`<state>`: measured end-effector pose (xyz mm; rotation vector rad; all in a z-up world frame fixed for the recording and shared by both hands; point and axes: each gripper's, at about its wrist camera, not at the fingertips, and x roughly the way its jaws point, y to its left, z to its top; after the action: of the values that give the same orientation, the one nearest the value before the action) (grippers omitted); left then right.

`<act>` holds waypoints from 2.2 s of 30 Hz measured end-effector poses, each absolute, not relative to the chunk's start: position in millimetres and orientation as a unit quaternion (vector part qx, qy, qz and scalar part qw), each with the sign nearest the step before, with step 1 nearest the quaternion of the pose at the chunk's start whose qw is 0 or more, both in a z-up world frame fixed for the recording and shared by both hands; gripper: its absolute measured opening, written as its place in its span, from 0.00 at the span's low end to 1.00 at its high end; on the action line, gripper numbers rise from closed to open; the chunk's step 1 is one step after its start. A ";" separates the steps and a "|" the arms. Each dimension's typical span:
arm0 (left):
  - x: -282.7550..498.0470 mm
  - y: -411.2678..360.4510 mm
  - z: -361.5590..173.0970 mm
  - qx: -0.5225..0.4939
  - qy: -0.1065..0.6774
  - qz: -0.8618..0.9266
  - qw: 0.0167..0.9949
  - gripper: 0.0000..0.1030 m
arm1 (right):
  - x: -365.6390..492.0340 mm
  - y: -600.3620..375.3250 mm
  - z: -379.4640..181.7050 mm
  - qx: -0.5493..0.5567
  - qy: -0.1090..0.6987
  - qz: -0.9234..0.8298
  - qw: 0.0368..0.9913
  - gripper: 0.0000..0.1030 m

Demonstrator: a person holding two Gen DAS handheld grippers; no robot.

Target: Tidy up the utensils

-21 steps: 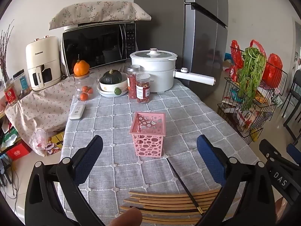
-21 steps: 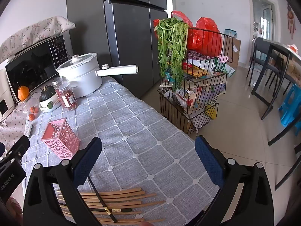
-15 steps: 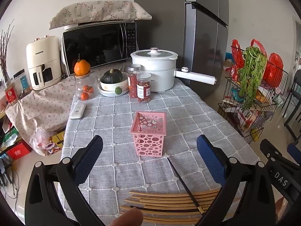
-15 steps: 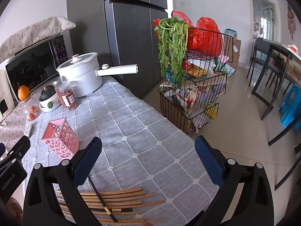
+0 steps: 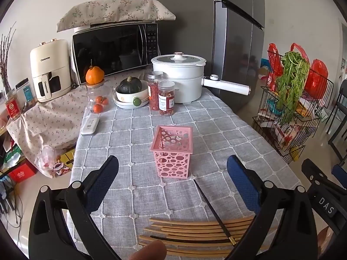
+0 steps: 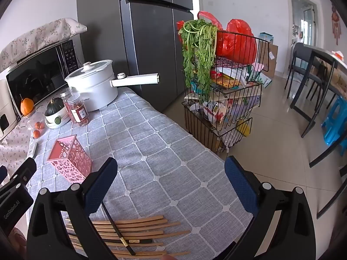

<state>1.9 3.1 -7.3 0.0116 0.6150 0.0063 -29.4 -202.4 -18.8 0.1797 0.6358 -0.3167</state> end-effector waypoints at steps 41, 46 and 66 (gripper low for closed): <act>1.3 6.6 -14.1 0.003 0.309 0.007 0.951 0.93 | -28.2 -199.5 -27.2 0.085 0.315 -0.154 0.933 0.93; 1.0 7.0 -14.8 0.002 0.309 0.008 0.951 0.93 | -27.8 -200.2 -26.0 0.085 0.315 -0.154 0.933 0.93; 10.8 10.7 -22.1 -0.021 0.354 -0.005 0.935 0.93 | -28.2 -204.0 -26.2 0.088 0.321 -0.156 0.930 0.93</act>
<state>10.8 10.7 -22.1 -0.0433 0.7233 -0.0103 -28.2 -204.0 -26.2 0.1806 0.6574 -0.3198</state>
